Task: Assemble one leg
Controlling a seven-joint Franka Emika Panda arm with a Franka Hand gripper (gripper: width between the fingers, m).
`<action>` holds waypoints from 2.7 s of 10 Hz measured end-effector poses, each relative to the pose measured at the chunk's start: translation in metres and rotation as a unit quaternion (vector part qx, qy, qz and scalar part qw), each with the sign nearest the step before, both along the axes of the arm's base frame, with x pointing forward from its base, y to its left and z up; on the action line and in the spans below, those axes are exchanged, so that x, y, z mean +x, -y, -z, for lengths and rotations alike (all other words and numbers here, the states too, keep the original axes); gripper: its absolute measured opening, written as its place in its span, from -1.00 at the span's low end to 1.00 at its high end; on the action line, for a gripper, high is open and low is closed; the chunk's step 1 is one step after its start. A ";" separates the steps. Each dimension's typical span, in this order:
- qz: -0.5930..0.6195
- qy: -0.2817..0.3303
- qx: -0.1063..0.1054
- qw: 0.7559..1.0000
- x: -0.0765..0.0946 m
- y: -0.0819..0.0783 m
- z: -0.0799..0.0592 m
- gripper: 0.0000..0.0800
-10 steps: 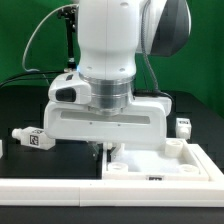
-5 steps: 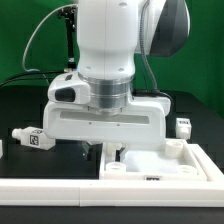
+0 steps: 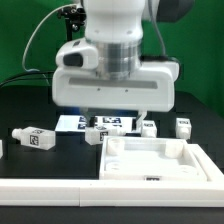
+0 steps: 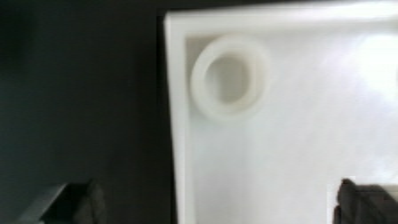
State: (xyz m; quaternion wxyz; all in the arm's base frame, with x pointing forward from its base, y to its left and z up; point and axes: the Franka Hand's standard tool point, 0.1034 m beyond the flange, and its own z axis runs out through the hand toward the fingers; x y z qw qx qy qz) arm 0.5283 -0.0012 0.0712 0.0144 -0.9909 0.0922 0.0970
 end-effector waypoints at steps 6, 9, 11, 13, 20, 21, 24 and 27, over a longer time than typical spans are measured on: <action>-0.002 -0.003 0.001 1.000 -0.001 0.000 0.003 0.62; 0.054 -0.009 0.019 0.998 -0.009 0.008 0.006 0.62; 0.137 -0.044 0.050 0.988 -0.030 0.023 0.005 0.62; 0.165 -0.062 0.076 0.981 -0.039 0.036 0.004 0.62; 0.346 -0.178 0.083 0.917 -0.068 0.050 0.009 0.62; 0.355 -0.176 0.085 0.914 -0.066 0.056 0.012 0.62; 0.354 -0.178 0.087 0.914 -0.067 0.052 0.013 0.62; 0.399 -0.194 0.142 0.885 -0.069 0.042 0.014 0.62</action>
Offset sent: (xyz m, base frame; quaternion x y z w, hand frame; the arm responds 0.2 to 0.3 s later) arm 0.0000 0.0000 0.0000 0.0000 0.0000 0.0000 1.0000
